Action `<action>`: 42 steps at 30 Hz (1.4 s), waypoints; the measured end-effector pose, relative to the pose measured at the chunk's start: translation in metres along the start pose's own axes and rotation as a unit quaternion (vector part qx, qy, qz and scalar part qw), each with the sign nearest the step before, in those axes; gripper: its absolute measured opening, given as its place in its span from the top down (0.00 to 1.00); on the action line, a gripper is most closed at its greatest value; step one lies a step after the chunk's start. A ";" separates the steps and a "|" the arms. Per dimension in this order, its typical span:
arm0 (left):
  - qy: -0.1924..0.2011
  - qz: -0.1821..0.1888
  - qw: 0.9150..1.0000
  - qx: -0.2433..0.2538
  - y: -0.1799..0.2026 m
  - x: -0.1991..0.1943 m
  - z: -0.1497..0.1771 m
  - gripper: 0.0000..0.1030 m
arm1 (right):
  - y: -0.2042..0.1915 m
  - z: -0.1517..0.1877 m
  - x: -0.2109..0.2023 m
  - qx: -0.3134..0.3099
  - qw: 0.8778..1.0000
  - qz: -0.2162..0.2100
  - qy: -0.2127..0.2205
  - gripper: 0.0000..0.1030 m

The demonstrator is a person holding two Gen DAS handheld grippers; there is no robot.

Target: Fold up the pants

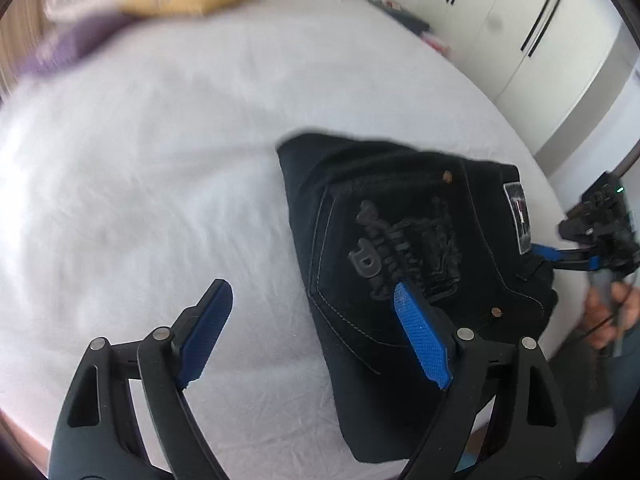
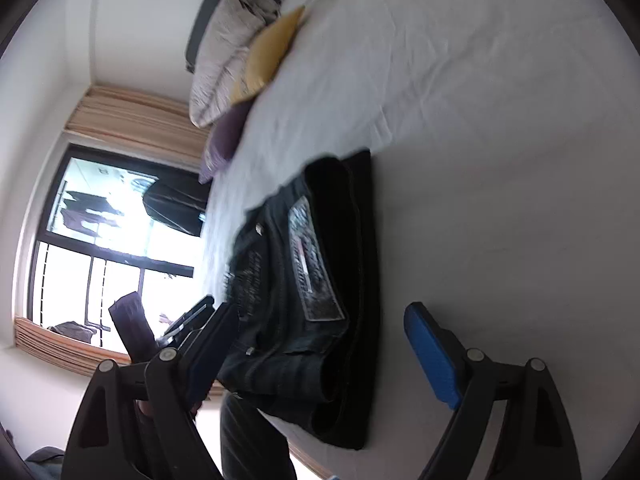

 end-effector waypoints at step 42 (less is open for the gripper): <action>0.058 0.021 0.997 0.035 -0.004 0.037 -0.132 0.81 | -0.120 -0.125 0.048 -0.194 0.966 0.141 0.100 0.80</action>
Point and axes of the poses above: each gripper's, at about its wrist camera, not at the fingertips, and x roughly the way its jaws point, y to its right, z to its underside, the point moved 4 cm from there along x, roughly the way its jaws point, and after that the axes turned 9 degrees about x, right-handed, at the moved point
